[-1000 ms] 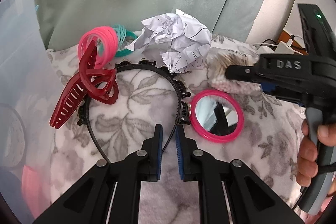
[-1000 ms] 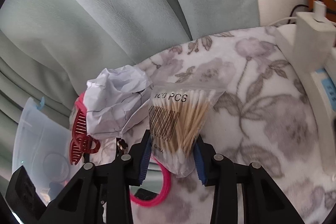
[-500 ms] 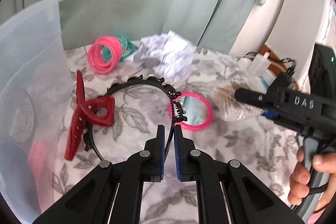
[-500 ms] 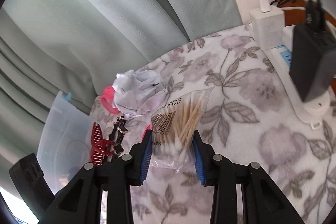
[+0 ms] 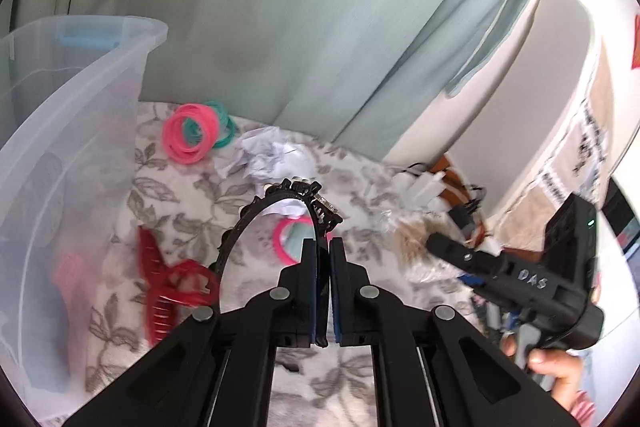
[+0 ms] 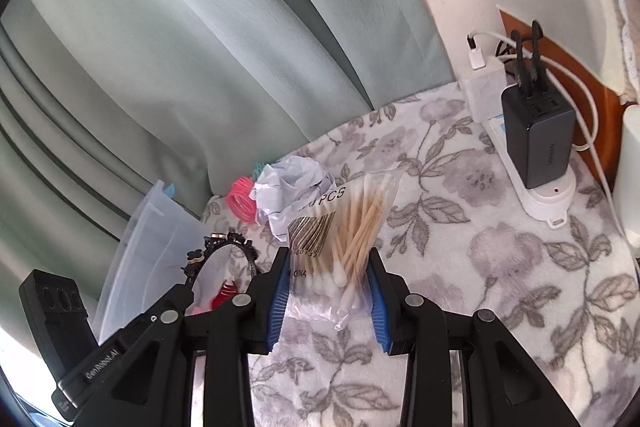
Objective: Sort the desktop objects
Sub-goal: 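Lift and carry the swab pack and black headband with both tools over the bin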
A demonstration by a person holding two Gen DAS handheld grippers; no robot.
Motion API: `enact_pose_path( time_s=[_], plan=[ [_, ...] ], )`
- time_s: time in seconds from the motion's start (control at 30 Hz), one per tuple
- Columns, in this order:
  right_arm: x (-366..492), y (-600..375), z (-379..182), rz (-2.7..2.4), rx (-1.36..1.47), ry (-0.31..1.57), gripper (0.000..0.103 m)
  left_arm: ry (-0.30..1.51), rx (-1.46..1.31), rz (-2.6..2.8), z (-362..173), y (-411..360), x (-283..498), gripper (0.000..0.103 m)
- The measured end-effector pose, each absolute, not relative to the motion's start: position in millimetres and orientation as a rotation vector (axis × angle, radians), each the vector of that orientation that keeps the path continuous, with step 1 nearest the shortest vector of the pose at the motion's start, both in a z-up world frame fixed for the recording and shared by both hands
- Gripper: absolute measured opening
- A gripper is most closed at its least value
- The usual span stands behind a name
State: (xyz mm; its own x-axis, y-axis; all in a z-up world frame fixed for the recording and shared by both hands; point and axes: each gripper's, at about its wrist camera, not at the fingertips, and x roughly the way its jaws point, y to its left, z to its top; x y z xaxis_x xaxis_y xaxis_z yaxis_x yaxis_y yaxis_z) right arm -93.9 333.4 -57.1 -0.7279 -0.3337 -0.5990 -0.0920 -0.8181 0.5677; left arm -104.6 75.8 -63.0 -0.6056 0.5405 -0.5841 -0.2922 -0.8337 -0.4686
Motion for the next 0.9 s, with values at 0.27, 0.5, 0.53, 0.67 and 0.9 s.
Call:
enact_pose_path(
  time_s=[0.27, 0.5, 0.53, 0.67, 0.9],
  plan=[
    [-75, 335, -39, -2.676, 1.026, -0.89, 0.038, -0.586, -0.941, 2.292, -38, 66, -92, 0.005],
    [-61, 335, -20, -2.693, 0.955, -0.886, 0.038, -0.576, -0.838, 2.288, -5, 63, -71, 0.005],
    [-59, 334, -18, -2.696, 0.949, -0.882, 0.038, -0.575, -0.824, 2.29, -1, 62, -68, 0.005],
    [-52, 331, -9, -2.694, 0.917, -0.874, 0.038, -0.585, -0.772, 2.29, 10, 56, -55, 0.005],
    [-40, 312, 20, -2.68, 0.819, -0.827, 0.038, -0.606, -0.627, 2.293, 43, 31, -30, 0.005]
  ],
)
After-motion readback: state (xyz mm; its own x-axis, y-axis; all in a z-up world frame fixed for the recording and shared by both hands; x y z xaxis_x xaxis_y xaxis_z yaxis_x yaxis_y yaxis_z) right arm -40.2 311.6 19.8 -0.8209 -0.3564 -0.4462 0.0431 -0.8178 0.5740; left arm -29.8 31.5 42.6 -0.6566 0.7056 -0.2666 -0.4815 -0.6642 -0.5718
